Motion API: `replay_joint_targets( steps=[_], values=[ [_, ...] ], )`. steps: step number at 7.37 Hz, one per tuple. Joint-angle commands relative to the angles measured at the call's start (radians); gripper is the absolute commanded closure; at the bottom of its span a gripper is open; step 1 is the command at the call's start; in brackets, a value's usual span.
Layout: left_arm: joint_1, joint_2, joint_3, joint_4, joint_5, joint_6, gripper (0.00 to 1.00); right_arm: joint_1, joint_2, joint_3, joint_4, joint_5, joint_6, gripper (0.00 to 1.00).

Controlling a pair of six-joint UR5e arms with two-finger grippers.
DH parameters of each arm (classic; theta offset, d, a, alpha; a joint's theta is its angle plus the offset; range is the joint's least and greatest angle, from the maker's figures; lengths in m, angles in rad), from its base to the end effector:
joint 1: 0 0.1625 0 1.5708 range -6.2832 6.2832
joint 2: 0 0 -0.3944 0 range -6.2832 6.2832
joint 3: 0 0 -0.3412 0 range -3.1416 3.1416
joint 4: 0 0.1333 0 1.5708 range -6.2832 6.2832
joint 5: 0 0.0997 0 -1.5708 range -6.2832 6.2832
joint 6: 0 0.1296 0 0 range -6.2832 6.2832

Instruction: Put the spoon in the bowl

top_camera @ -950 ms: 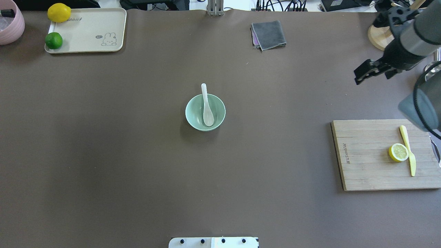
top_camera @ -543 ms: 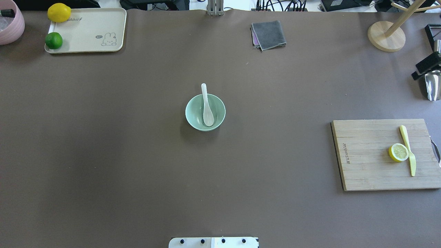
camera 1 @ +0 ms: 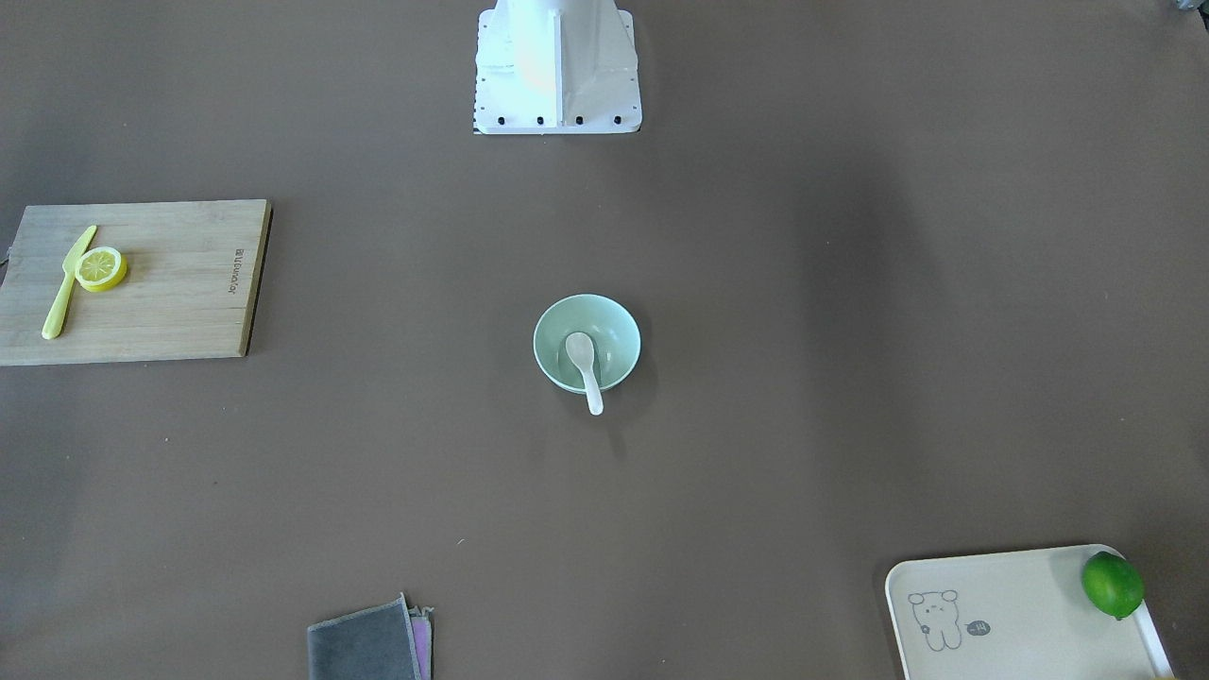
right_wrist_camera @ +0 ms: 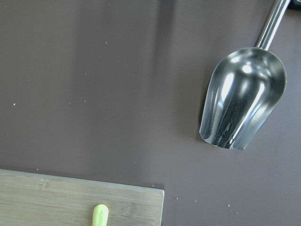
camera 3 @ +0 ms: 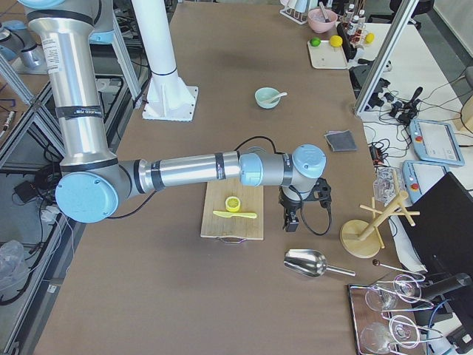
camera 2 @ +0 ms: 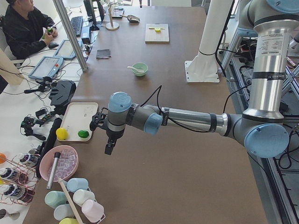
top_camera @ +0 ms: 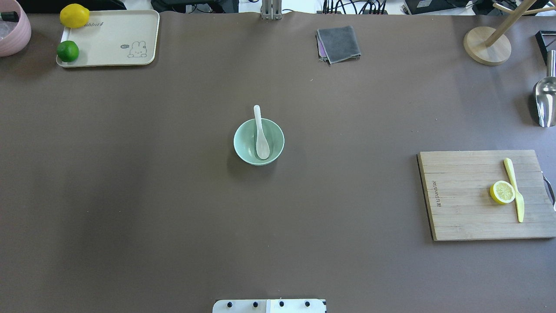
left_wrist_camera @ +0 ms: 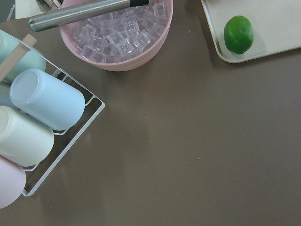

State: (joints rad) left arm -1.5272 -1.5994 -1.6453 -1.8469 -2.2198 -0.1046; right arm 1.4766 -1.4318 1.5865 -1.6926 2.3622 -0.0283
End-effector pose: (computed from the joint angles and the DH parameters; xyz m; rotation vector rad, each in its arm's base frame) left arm -0.0339 -0.4834 0.5806 0.3171 0.6661 0.0648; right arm -0.0056 -0.4961 0.5883 0.0051 -0.7925 -0.1290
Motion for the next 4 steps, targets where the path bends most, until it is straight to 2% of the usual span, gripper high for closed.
replay_joint_targets(
  steps=[1, 4],
  values=[
    [-0.001, 0.001, -0.001, -0.002, 0.000, 0.000, 0.02, 0.002, -0.004, -0.035, 0.001, -0.018, -0.005, 0.00],
    [-0.001, 0.001, -0.004, -0.002, -0.001, -0.003, 0.02, 0.013, -0.039, -0.039, 0.022, -0.017, 0.001, 0.00]
  ],
)
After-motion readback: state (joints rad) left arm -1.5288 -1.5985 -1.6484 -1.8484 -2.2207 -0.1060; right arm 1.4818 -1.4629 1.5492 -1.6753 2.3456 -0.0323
